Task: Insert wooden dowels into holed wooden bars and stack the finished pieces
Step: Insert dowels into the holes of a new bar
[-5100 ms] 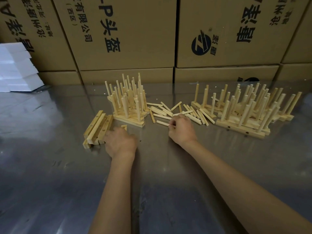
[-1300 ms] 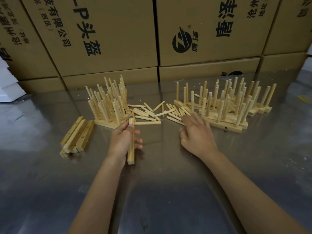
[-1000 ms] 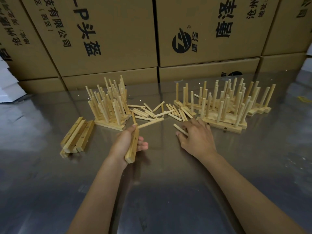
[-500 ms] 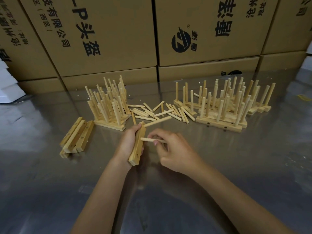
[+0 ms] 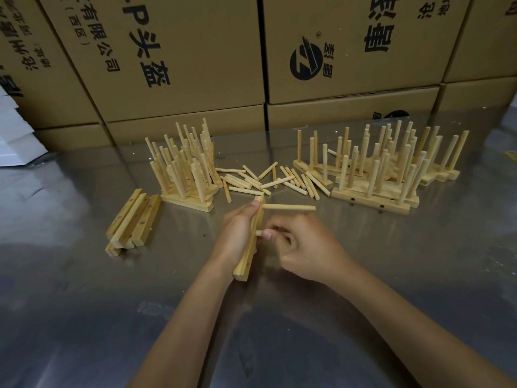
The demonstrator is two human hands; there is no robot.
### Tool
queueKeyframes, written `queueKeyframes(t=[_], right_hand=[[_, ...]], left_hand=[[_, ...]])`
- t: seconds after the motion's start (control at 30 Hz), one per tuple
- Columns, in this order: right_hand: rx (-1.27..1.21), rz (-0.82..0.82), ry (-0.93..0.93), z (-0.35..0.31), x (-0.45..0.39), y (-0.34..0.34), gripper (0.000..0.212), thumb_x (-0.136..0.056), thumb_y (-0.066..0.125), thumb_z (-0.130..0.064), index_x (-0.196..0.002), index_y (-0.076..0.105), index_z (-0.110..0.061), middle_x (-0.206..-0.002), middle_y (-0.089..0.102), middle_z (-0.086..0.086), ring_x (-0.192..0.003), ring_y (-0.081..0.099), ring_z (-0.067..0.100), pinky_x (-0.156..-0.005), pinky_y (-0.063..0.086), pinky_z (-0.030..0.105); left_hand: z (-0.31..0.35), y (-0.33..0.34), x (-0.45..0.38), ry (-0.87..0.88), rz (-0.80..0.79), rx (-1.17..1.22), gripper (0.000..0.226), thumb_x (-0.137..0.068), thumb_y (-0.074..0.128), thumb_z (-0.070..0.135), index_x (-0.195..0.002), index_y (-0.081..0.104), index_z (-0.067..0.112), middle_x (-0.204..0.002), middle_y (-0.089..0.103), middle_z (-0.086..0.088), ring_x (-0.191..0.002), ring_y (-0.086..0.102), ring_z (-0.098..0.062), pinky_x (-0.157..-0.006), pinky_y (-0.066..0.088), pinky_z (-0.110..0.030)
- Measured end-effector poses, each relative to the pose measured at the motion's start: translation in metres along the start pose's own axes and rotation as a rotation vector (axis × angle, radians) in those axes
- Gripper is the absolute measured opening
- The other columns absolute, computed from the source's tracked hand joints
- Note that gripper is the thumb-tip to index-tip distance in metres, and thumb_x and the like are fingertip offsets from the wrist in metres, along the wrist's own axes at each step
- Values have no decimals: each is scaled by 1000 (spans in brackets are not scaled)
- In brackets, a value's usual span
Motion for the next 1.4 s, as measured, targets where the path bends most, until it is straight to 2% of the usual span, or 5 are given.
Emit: queueKeyframes(t=[0.2,0.37,0.67,0.9,1.4], right_hand=[[344,84,-110,-14,6,-3,15,-95,41,-26,-91,56,-26,-57,47,-10,-47,39,16,-47,17,24],[153,3,39,-4,1,1,29,-96,47,-27,-69,41,-34,-53,46,-9,-52,44,9,-52,25,26],[-125,-139,246,9,1,-1,31,-99,45,-25,-73,57,-12,-50,46,-10,-47,45,6,-44,29,19],[292,-13,32,-8,4,-10,12,-96,43,-33,-87,48,-27,-58,47,-10,-54,47,13,-51,27,30],[284,-93,-64,0,2,-12,17,-94,53,-26,-90,38,-33,-57,43,-13,-49,37,5,-48,19,23]], left_hand=[[9,-1,1,82,8,55,34,-103,50,35,-79,73,28,-51,60,8,-46,58,-3,-43,42,-16],[14,3,7,150,17,25,34,-102,51,34,-119,66,8,-98,71,-13,-119,55,-39,-95,50,-47],[17,13,13,192,-36,33,34,-104,48,29,-130,66,18,-118,68,-24,-120,60,-34,-107,41,-47],[1,16,5,-3,-62,142,32,-102,51,31,-78,66,17,-50,53,5,-44,49,-9,-42,36,-19],[2,21,2,95,-138,-105,31,-105,39,36,-87,61,25,-48,50,8,-47,50,-7,-44,38,-18]])
Point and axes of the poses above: each hand's wrist, its own x-axis away from the middle knuckle, its own y-axis out of the palm, z = x × y, the point moved 5 cm from there along -x, towards the middle knuckle
